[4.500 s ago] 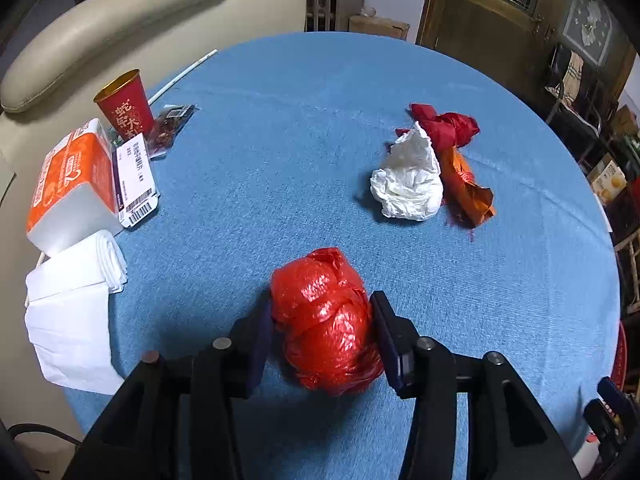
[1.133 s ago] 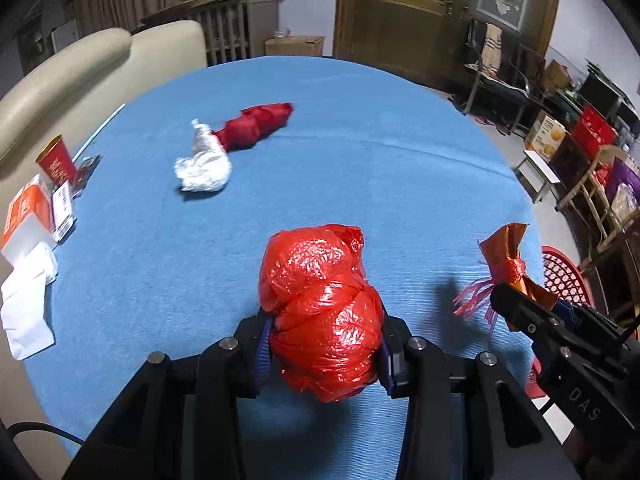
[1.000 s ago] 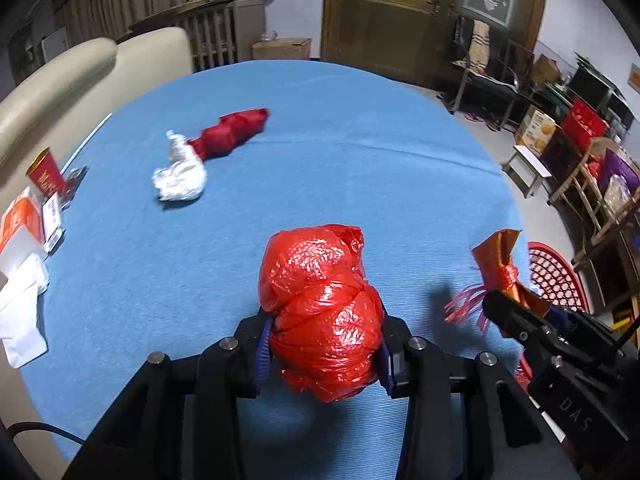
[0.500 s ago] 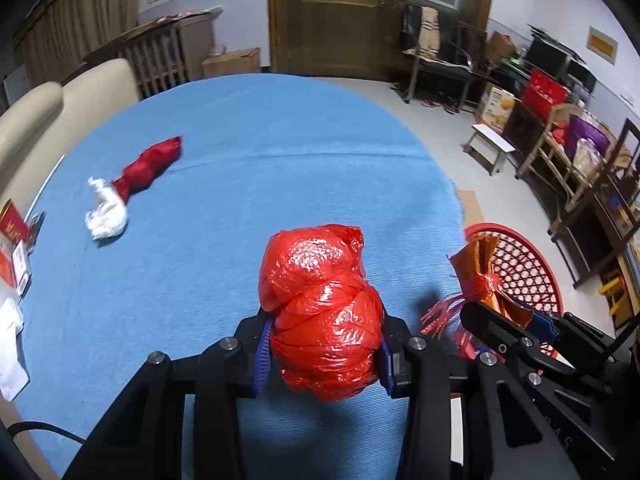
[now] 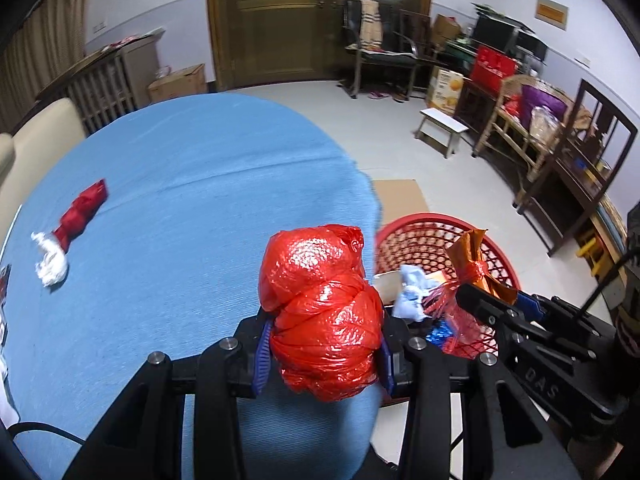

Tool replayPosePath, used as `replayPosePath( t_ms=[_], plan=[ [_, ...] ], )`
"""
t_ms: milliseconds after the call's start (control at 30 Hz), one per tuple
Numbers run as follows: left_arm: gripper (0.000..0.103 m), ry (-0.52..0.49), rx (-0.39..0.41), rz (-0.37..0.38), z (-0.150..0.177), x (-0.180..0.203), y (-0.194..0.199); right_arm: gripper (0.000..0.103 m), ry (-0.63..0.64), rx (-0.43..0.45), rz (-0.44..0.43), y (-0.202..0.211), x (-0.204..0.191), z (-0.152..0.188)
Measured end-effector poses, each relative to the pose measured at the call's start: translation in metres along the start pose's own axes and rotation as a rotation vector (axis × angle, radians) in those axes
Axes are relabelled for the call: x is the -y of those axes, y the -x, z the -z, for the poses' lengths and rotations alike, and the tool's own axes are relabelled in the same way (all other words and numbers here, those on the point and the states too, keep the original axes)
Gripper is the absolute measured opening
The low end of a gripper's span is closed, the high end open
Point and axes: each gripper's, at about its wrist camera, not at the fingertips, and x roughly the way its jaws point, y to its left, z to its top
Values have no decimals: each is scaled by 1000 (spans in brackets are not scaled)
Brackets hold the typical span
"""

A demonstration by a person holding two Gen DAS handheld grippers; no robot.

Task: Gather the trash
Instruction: 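Carry the red bag and orange bag over the red wastebasket with both tools, then open the right tool to drop the orange bag into the basket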

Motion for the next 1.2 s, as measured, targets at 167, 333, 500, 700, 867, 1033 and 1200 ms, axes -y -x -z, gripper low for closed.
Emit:
replayPosePath(
  t_ms=[167,333,500,700,867,1033,1200],
  plan=[
    [44,-34,-8,30,-3,19,-5,35,-39,6,48,3,30,-3],
    [44,-52,-16,47,-4,30,-10,35,-63,2,89,4,56,-7],
    [44,-68,-24,62,-6,39,-13,35,-83,0,117,3,74,-11],
    [44,-87,-31,72,-7,49,-15,35,-89,-23,142,-6,86,-12],
    [44,-94,-41,76,-8,54,-18,35,-96,-36,157,-12,92,-11],
    [44,-102,-47,78,-9,59,-20,36,-101,-50,164,-16,98,-10],
    [44,-108,-57,82,-9,61,-24,55,-119,-93,155,-25,104,-8]
  ],
)
